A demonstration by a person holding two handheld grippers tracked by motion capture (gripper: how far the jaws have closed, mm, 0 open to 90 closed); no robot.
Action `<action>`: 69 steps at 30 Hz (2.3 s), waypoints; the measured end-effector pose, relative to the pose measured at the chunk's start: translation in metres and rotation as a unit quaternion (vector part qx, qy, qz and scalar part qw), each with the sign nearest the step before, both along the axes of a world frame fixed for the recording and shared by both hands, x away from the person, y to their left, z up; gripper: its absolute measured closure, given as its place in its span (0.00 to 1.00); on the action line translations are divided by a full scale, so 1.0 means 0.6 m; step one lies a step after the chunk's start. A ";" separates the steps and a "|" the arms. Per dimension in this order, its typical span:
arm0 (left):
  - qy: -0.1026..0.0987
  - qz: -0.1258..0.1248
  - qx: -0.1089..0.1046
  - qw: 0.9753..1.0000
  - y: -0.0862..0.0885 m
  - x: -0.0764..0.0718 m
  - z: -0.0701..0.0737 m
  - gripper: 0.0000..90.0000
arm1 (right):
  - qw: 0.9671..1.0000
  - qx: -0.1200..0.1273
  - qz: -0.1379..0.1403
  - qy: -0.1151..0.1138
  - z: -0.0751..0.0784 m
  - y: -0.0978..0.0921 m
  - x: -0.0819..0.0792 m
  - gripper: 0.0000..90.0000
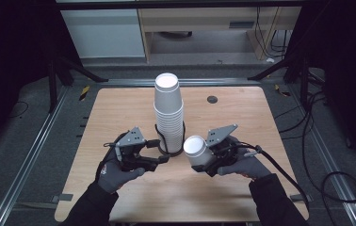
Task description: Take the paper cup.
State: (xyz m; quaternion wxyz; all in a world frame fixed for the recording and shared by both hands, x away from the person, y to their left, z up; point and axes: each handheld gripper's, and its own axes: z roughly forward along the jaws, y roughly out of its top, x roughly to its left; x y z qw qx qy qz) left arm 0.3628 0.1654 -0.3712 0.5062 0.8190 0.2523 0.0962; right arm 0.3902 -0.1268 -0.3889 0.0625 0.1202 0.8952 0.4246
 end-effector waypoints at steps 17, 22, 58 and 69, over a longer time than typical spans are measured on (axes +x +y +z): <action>0.004 -0.051 0.002 0.999 -0.036 -0.003 0.003 0.32 | 0.998 -0.045 0.047 0.001 -0.009 0.026 0.011 0.17; 0.003 -0.059 0.008 0.998 -0.045 -0.003 0.001 0.30 | 0.997 -0.049 0.057 0.001 -0.012 0.031 0.011 0.17; 0.026 -0.080 0.011 0.996 -0.085 0.007 -0.022 0.24 | 0.994 -0.066 0.089 -0.001 -0.019 0.063 0.006 0.17; 0.028 -0.079 0.007 0.996 -0.084 0.009 -0.026 0.23 | 0.994 -0.059 0.091 0.004 -0.019 0.071 0.006 0.17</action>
